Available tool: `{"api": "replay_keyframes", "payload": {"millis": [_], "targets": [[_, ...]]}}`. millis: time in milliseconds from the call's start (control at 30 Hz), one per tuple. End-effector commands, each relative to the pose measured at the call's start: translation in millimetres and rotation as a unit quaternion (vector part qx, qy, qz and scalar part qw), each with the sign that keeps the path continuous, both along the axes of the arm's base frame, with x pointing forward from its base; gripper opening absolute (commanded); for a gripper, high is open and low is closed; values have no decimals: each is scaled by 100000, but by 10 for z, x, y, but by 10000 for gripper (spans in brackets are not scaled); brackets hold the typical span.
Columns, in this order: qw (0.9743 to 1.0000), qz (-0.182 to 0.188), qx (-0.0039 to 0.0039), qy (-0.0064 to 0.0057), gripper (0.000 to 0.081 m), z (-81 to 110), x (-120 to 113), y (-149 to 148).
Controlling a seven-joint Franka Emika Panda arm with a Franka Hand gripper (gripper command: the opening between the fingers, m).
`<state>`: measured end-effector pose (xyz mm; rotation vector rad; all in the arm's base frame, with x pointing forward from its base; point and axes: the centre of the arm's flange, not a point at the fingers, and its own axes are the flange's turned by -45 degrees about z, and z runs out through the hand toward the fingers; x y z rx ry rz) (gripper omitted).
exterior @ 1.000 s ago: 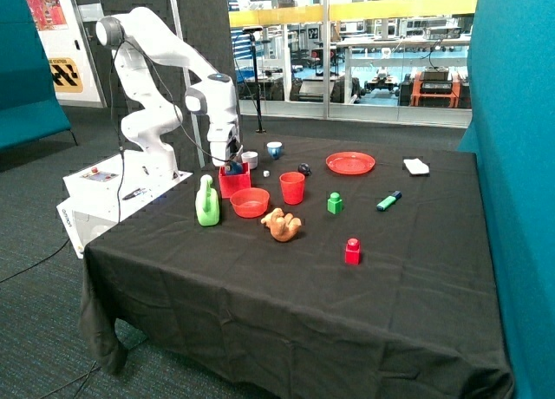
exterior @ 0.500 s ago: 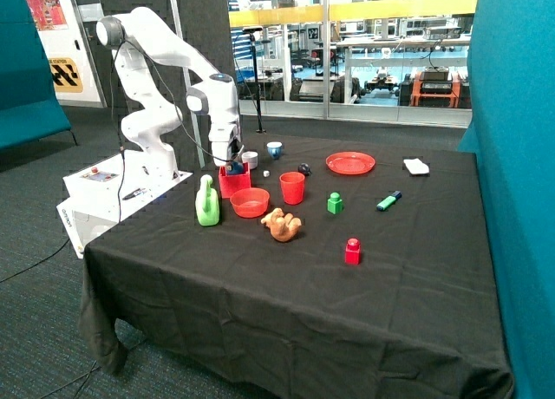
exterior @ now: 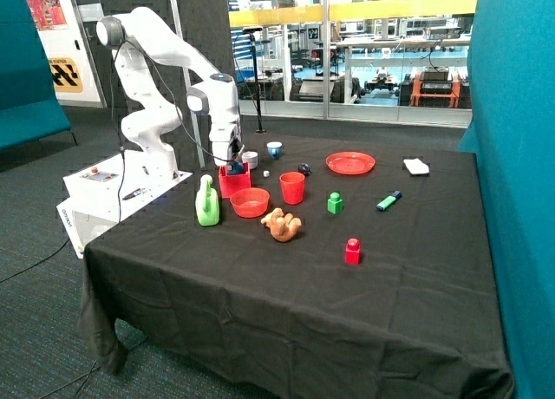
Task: Put the ball in the red pot
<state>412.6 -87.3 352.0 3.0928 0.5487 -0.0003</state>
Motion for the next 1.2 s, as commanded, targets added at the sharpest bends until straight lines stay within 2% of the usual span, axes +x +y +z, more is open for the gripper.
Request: {"api": "replay_keyframes", "payload": {"millis": [0, 367, 1167], "targets": [[100000, -92, 26, -4, 808, -8, 52, 39], [99992, 1232, 26, -3, 808, -39, 138, 177], [100000, 177, 26, -4, 808, -10, 89, 77]]}}
